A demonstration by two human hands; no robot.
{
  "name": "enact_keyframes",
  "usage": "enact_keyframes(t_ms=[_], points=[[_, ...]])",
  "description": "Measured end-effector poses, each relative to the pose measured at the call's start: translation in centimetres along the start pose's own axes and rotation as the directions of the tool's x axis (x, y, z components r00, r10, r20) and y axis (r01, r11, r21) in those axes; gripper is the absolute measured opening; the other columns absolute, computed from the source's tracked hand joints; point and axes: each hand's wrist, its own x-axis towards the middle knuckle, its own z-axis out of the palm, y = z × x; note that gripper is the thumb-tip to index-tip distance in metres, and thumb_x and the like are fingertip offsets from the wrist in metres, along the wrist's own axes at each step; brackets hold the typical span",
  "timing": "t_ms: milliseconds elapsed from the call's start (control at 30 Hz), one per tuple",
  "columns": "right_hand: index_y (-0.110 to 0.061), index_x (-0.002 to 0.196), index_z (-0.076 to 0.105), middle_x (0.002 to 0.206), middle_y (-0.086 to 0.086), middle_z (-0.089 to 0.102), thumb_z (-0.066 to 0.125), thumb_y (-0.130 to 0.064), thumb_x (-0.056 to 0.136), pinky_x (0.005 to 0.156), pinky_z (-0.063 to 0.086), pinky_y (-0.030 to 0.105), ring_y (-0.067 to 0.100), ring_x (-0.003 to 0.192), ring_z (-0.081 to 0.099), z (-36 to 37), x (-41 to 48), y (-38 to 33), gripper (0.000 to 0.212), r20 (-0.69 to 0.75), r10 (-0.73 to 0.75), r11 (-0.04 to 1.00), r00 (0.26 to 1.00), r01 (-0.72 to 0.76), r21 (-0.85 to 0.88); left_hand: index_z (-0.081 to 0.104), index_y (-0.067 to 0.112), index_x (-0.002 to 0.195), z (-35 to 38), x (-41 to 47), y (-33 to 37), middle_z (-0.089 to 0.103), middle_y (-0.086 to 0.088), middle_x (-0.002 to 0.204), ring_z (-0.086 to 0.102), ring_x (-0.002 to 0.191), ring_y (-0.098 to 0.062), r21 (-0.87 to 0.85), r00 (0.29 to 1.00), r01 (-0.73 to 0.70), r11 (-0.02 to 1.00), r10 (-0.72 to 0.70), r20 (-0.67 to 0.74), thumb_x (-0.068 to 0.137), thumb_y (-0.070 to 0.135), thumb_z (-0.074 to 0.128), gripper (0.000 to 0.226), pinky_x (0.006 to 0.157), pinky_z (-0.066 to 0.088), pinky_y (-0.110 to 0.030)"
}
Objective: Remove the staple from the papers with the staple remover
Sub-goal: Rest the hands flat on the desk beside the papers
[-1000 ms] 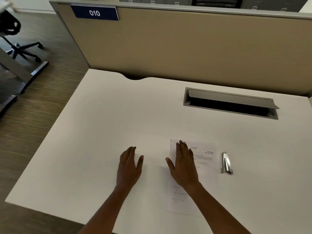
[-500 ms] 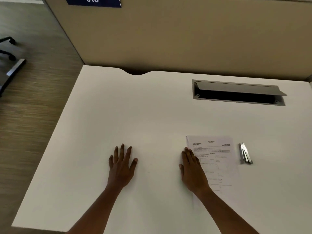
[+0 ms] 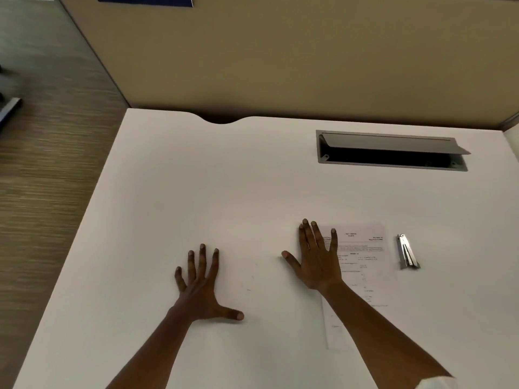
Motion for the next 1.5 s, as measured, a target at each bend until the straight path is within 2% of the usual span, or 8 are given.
enact_keyframes(t_ms=[167, 467, 633, 700, 900, 1100, 1367, 1500], points=[[-0.009, 0.156, 0.015, 0.166, 0.003, 0.008, 0.006, -0.078, 0.091, 0.118, -0.007, 0.062, 0.017, 0.153, 0.005, 0.2, 0.8, -0.3, 0.095, -0.003, -0.054, 0.998, 0.999, 0.054, -0.023, -0.043, 0.03, 0.146, -0.4, 0.0, 0.1, -0.058, -0.004, 0.148, -0.051, 0.138, -0.035, 0.042, 0.999, -0.022, 0.999, 0.021, 0.031, 0.024, 0.106, 0.058, 0.176, 0.116, -0.015, -0.07], [-0.012, 0.158, 0.01, 0.167, 0.002, 0.007, 0.012, -0.078, 0.092, 0.119, -0.003, 0.063, 0.016, 0.153, 0.0, 0.6, -1.7, -6.4, 0.093, 0.004, -0.388, 0.922, 0.922, 0.388, -0.013, -0.041, 0.028, 0.148, -0.2, -0.3, 0.4, -0.057, -0.007, 0.148, -0.05, 0.138, -0.037, 0.088, 0.999, -0.002, 0.996, -0.001, 0.033, 0.027, 0.102, 0.06, 0.174, 0.116, -0.011, -0.072], [-0.009, 0.157, 0.011, 0.166, 0.005, 0.005, 0.02, -0.074, 0.095, 0.119, -0.002, 0.062, 0.019, 0.153, 0.006, 0.8, -5.1, -6.7, 0.091, -0.06, -0.218, 0.966, 0.974, 0.224, 0.126, -0.038, 0.029, 0.15, 0.3, -1.8, 0.2, -0.055, -0.011, 0.15, -0.047, 0.141, -0.038, 0.026, 0.992, 0.129, 0.991, -0.129, -0.017, 0.026, 0.103, 0.058, 0.173, 0.118, -0.012, -0.068], [-0.009, 0.157, 0.005, 0.167, 0.005, 0.001, 0.021, -0.073, 0.095, 0.119, -0.002, 0.062, 0.02, 0.153, 0.005, 1.6, -7.8, -6.7, 0.091, -0.027, -0.265, 0.949, 0.964, 0.266, 0.167, -0.04, 0.031, 0.148, 0.6, -2.2, 0.1, -0.057, -0.009, 0.148, -0.048, 0.14, -0.038, -0.013, 0.989, 0.147, 0.989, -0.147, -0.003, 0.026, 0.104, 0.058, 0.172, 0.118, -0.011, -0.069], [-0.015, 0.158, 0.014, 0.166, 0.002, 0.01, 0.021, -0.071, 0.098, 0.116, -0.008, 0.06, 0.019, 0.153, 0.014, 4.1, -11.5, -7.3, 0.082, 0.092, -0.712, 0.701, 0.696, 0.7, 0.133, -0.044, 0.03, 0.145, 0.6, -2.0, -0.1, -0.06, -0.012, 0.145, -0.051, 0.137, -0.04, -0.026, 0.993, 0.12, 0.992, -0.119, 0.019, 0.027, 0.102, 0.061, 0.174, 0.116, -0.013, -0.071], [-0.019, 0.159, 0.003, 0.167, -0.002, 0.001, 0.016, -0.07, 0.098, 0.117, -0.002, 0.064, 0.016, 0.153, 0.002, 2.1, -5.9, -7.3, 0.08, 0.136, -0.725, 0.686, 0.675, 0.726, 0.053, -0.04, 0.026, 0.149, 0.5, -1.9, -0.2, -0.056, -0.011, 0.149, -0.049, 0.139, -0.037, 0.001, 0.997, 0.081, 0.997, -0.081, -0.002, 0.027, 0.102, 0.061, 0.175, 0.117, -0.014, -0.069], [-0.016, 0.158, 0.007, 0.167, 0.0, 0.003, 0.014, -0.071, 0.097, 0.118, -0.003, 0.064, 0.016, 0.153, 0.007, 0.3, -2.2, -6.8, 0.083, 0.116, -0.553, 0.832, 0.825, 0.555, 0.013, -0.044, 0.025, 0.146, 0.2, -1.4, 0.1, -0.059, -0.009, 0.146, -0.053, 0.136, -0.037, 0.006, 0.996, 0.076, 0.997, -0.077, 0.043, 0.026, 0.097, 0.068, 0.179, 0.116, -0.016, -0.07], [-0.016, 0.158, 0.004, 0.167, 0.001, 0.001, 0.015, -0.071, 0.097, 0.117, -0.002, 0.066, 0.018, 0.153, 0.004, 1.1, -5.3, -8.0, 0.083, 0.12, -0.67, 0.741, 0.732, 0.67, 0.049, -0.044, 0.023, 0.146, 0.2, -1.4, 0.1, -0.061, -0.011, 0.144, -0.054, 0.134, -0.039, 0.022, 0.995, 0.079, 0.997, -0.08, 0.058, 0.028, 0.097, 0.067, 0.179, 0.115, -0.016, -0.071]])
